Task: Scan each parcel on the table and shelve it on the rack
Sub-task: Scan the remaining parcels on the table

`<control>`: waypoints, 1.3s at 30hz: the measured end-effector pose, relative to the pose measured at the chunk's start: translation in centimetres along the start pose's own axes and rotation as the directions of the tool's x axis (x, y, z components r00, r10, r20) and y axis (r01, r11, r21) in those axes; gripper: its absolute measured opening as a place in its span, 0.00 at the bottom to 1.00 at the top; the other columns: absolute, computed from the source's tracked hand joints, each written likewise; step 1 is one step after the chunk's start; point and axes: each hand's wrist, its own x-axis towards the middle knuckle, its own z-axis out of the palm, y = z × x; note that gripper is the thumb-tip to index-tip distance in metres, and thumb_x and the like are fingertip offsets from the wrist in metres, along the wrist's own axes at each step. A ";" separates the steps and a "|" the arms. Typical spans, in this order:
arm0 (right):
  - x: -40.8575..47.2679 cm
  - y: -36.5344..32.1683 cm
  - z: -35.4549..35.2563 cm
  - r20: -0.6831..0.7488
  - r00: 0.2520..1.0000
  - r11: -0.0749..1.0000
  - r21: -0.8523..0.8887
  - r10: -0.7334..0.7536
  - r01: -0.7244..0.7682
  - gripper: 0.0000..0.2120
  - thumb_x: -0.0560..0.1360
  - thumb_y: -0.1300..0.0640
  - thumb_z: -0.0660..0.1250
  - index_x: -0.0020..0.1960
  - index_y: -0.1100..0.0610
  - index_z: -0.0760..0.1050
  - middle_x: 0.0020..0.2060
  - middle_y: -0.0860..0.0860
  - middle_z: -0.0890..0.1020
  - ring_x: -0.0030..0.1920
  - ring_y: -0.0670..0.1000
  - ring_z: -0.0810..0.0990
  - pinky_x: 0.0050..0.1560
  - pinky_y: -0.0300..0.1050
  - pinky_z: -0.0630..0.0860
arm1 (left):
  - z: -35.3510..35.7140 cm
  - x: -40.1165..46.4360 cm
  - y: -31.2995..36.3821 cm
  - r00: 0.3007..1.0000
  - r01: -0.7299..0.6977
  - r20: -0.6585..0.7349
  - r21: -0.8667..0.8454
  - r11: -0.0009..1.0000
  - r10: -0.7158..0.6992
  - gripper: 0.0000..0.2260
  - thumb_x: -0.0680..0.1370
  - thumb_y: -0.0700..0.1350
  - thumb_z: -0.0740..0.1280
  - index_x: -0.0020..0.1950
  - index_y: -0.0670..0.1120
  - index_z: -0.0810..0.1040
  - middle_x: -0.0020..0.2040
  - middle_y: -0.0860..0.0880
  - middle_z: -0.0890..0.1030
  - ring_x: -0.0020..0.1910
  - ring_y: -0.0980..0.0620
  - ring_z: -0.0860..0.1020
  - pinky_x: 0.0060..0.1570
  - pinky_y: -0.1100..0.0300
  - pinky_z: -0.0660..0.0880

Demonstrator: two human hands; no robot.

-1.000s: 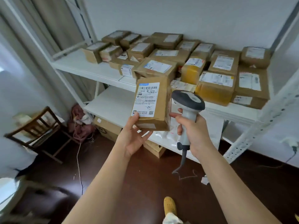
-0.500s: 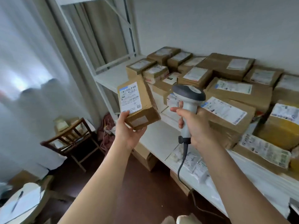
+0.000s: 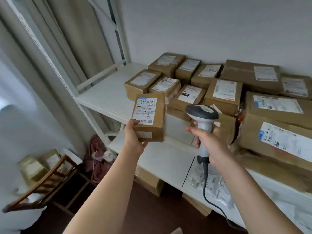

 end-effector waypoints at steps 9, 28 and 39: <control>1.0 0.8 4.0 -0.129 0.992 1.000 -0.030 -0.001 -0.003 0.07 0.74 0.65 0.69 0.47 0.54 0.79 0.52 0.68 0.81 0.29 0.50 0.70 0.35 0.46 0.69 | -0.4 6.8 3.2 0.986 -0.068 -0.141 0.130 0.989 0.086 0.27 0.72 0.53 0.72 0.65 0.49 0.65 0.61 0.44 0.75 0.53 0.47 0.79 0.52 0.52 0.79; -1.7 -0.6 2.5 -0.173 0.983 0.998 -0.018 -0.064 0.062 0.09 0.73 0.62 0.71 0.53 0.56 0.78 0.49 0.61 0.84 0.27 0.47 0.71 0.30 0.40 0.72 | 3.6 3.9 2.0 0.784 -0.376 -0.393 0.314 0.872 0.480 0.17 0.81 0.50 0.63 0.64 0.41 0.68 0.66 0.42 0.65 0.66 0.44 0.65 0.65 0.50 0.67; -14.1 -4.1 -12.4 -0.321 0.930 0.975 0.068 -0.178 0.210 0.10 0.74 0.63 0.71 0.54 0.57 0.78 0.49 0.59 0.85 0.27 0.47 0.70 0.32 0.42 0.71 | 16.1 -12.5 -9.1 0.713 -0.701 0.227 0.254 0.666 0.664 0.14 0.73 0.29 0.57 0.37 0.47 0.72 0.35 0.51 0.73 0.34 0.57 0.70 0.39 0.67 0.68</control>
